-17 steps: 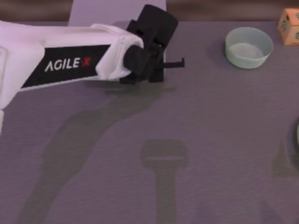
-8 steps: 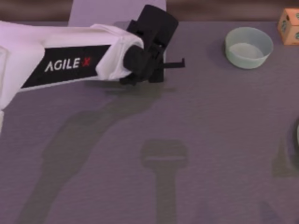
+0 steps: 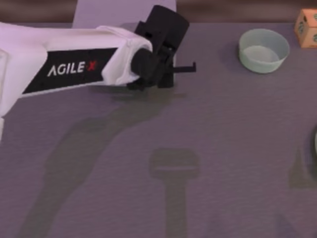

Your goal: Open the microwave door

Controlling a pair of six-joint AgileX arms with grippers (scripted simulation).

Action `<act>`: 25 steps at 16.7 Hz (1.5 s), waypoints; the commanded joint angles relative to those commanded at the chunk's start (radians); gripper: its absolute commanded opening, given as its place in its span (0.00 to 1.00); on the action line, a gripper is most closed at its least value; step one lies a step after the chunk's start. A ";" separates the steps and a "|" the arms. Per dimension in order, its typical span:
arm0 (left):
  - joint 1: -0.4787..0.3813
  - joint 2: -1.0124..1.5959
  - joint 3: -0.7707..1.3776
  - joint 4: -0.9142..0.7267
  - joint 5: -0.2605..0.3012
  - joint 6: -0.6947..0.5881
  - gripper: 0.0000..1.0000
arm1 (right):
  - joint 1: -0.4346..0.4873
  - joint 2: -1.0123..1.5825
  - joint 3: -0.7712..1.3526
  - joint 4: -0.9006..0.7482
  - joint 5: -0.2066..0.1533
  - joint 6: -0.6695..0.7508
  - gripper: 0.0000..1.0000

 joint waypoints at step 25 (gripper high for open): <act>0.006 -0.044 -0.070 0.046 0.037 0.055 0.00 | 0.000 0.000 0.000 0.000 0.000 0.000 1.00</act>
